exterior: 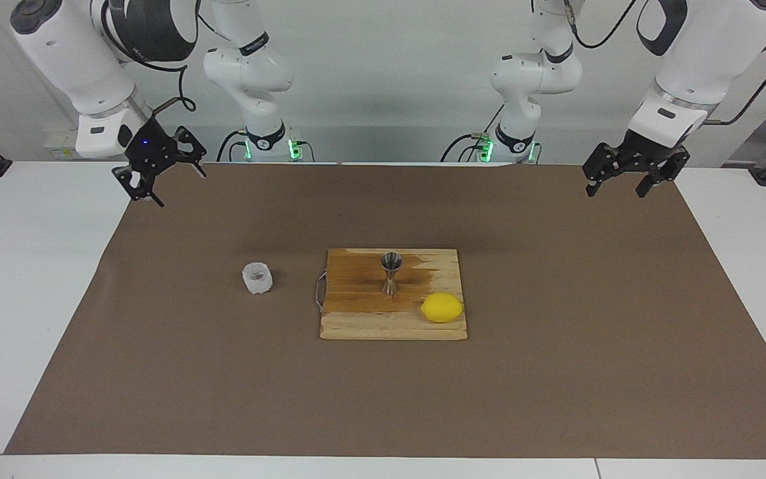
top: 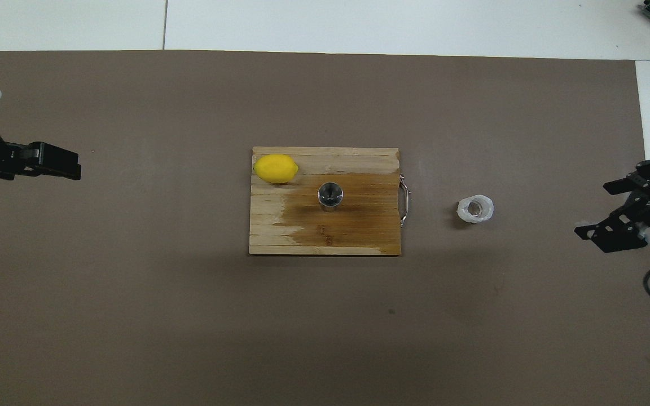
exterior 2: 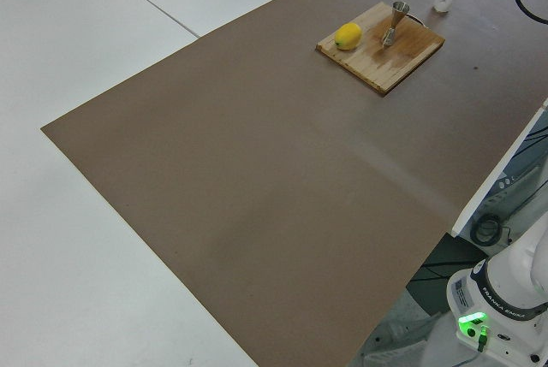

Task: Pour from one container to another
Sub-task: 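Reach the right gripper to the clear cup and grasp it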

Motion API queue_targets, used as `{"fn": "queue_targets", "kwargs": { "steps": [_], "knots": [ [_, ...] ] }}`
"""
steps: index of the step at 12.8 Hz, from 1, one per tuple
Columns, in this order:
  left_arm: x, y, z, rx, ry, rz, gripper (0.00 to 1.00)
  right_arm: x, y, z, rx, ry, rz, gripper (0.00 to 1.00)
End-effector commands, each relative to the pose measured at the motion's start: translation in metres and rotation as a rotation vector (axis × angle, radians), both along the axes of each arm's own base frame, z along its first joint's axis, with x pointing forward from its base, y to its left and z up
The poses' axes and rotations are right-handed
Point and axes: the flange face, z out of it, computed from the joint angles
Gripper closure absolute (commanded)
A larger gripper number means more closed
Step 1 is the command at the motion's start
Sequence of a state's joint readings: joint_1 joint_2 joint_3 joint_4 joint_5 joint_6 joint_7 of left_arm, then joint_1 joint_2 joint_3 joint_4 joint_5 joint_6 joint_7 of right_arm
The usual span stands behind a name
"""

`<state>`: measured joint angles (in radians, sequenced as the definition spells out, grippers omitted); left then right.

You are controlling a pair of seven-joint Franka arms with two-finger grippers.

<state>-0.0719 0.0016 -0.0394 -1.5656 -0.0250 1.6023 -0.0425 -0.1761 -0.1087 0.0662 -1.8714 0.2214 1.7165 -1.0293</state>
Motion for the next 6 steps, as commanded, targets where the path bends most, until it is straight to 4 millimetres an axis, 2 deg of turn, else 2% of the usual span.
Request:
{"fn": "queue_targets", "kwargs": {
  "steps": [1,3,5,6],
  "knots": [
    [-0.01,0.005,0.001,0.016,0.006,-0.052,0.0,-0.01,-0.018,-0.045,0.163,-0.061,0.151,0.0],
    [-0.01,0.008,0.001,0.017,0.009,-0.069,0.0,0.0,-0.022,-0.08,0.207,-0.12,0.256,0.0],
    [-0.009,0.009,0.001,0.016,0.003,-0.063,0.0,0.017,-0.036,-0.141,0.329,-0.177,0.353,0.0],
    [-0.01,0.009,0.001,0.017,0.004,-0.062,0.0,0.025,-0.039,-0.153,0.331,-0.246,0.408,0.0]
  ]
}}
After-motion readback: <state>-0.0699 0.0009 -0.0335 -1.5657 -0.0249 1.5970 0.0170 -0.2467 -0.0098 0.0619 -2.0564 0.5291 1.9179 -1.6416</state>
